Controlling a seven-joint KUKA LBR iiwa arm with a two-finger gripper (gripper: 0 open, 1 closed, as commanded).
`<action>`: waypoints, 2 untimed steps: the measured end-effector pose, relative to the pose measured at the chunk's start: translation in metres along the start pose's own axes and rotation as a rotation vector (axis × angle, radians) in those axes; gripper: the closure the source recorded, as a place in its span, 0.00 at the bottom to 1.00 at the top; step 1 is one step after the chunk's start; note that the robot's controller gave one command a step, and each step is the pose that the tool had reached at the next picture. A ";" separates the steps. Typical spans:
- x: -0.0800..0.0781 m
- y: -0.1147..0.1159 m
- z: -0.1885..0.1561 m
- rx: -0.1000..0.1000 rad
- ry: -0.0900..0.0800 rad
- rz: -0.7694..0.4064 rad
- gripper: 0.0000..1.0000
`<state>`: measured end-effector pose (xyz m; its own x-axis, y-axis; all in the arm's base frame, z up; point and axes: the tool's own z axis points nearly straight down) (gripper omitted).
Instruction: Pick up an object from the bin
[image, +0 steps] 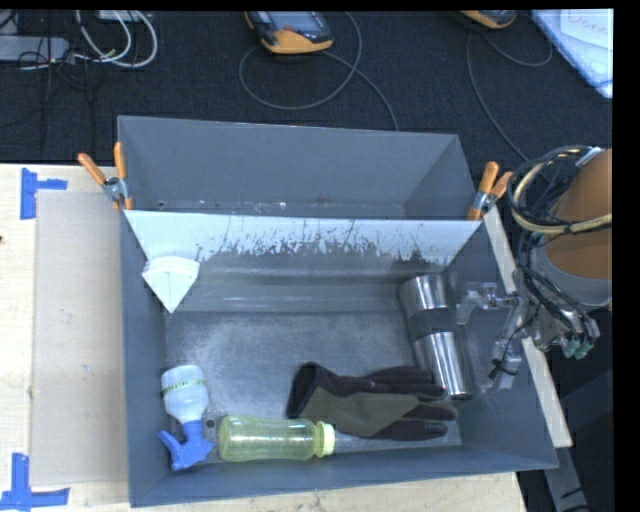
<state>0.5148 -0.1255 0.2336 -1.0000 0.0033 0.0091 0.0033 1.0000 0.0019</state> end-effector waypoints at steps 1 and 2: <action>-0.001 0.001 -0.004 0.001 -0.007 -0.004 0.00; 0.000 0.020 0.046 0.002 -0.011 0.021 0.00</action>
Offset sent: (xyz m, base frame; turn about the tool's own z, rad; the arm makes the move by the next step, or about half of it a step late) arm -0.0051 0.0496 -0.1240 0.0508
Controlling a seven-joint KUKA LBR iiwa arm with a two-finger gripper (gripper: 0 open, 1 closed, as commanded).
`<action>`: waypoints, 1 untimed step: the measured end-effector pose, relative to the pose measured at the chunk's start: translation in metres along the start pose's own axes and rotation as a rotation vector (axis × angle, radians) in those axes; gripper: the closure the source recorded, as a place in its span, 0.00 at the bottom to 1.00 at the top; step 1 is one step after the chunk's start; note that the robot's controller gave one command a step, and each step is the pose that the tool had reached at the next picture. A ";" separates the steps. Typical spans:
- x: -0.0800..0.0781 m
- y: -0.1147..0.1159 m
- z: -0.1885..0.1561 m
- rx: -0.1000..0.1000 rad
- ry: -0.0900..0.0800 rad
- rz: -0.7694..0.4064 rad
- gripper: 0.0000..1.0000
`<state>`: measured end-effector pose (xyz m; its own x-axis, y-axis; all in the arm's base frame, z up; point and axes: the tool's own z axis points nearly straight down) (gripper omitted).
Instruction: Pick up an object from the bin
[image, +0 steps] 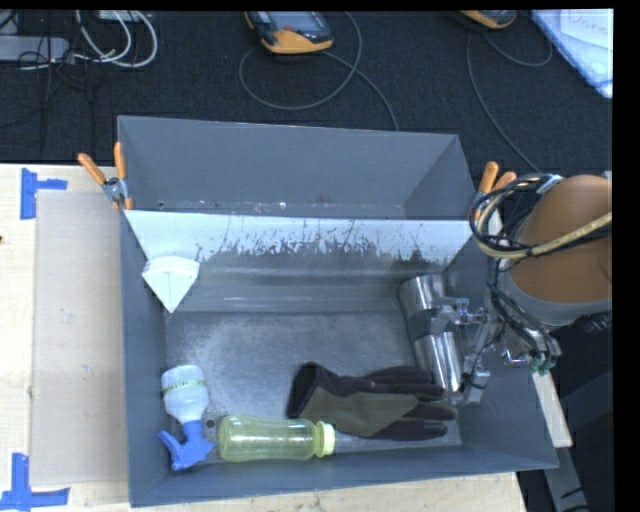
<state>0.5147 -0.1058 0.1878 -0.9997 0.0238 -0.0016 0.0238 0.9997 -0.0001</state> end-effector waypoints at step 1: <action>0.012 0.023 0.052 -0.001 0.004 0.130 0.00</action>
Offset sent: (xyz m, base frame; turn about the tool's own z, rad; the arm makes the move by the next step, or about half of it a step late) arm -0.0175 0.0223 -0.1058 -0.1128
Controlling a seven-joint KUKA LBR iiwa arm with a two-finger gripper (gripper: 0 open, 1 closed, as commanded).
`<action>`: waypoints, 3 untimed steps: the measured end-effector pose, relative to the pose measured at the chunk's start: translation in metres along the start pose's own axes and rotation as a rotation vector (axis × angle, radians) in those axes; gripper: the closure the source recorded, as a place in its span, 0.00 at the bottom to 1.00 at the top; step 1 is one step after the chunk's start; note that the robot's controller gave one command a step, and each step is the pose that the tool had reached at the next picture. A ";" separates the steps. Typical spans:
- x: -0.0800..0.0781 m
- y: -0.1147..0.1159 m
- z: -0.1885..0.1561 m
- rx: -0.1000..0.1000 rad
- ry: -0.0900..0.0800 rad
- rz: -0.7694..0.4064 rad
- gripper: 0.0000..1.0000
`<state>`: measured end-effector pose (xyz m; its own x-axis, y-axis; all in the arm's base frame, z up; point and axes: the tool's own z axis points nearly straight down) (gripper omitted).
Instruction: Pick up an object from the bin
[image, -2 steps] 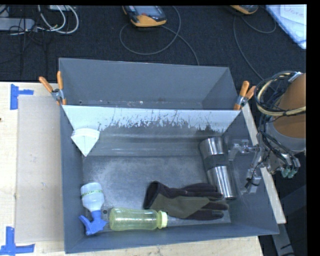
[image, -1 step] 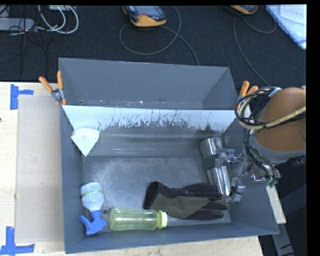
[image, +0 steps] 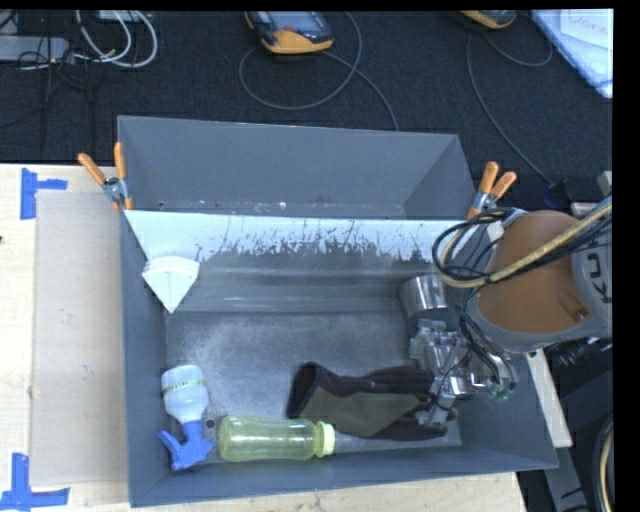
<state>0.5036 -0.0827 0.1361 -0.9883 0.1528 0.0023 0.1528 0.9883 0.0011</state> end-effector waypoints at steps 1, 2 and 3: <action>0.004 0.002 0.032 0.000 0.000 -0.143 0.00; 0.000 0.005 0.052 0.000 0.000 -0.218 0.00; -0.027 0.022 0.067 0.000 0.004 -0.202 1.00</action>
Offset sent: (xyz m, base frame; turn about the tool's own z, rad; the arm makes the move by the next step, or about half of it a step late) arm 0.0039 0.0078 -0.0629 -0.1752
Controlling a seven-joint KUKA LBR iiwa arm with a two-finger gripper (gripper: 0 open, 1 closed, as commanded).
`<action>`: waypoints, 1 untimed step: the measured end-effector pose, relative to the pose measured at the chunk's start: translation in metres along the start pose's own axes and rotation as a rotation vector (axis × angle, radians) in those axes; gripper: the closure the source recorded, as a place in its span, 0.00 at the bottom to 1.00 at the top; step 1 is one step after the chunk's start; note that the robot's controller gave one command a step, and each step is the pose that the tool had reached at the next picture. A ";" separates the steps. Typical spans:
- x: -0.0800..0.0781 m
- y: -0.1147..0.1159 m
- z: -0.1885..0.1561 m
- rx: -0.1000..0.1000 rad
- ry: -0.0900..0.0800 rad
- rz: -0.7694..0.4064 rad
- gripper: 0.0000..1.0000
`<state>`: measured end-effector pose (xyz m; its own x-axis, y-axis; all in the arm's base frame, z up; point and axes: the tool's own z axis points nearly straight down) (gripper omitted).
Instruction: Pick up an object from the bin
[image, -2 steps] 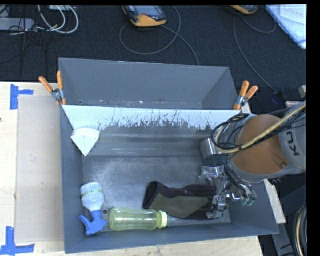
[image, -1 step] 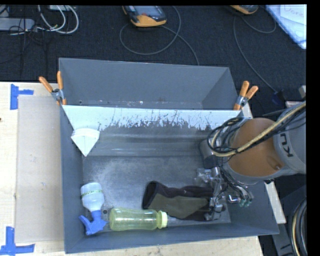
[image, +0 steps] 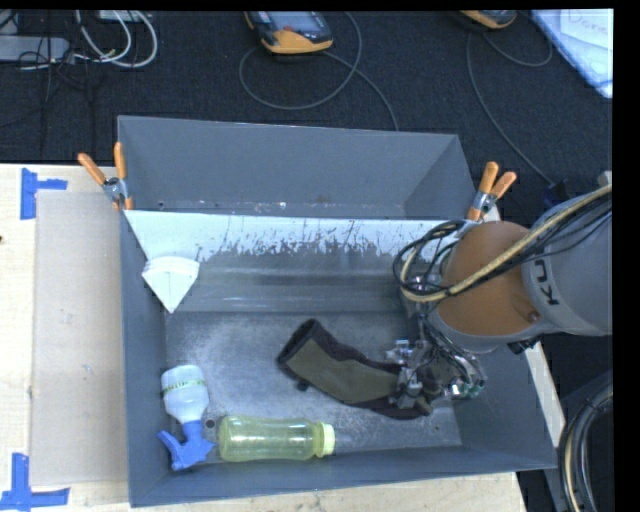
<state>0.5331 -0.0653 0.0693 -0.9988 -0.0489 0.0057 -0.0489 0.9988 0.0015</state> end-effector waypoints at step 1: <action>0.000 0.000 0.000 0.000 0.000 -0.001 1.00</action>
Offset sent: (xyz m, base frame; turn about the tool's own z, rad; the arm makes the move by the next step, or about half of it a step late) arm 0.0099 -0.0100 0.0995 -0.0263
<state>0.5331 -0.0653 0.0693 -0.9987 -0.0497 0.0057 -0.0497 0.9988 0.0014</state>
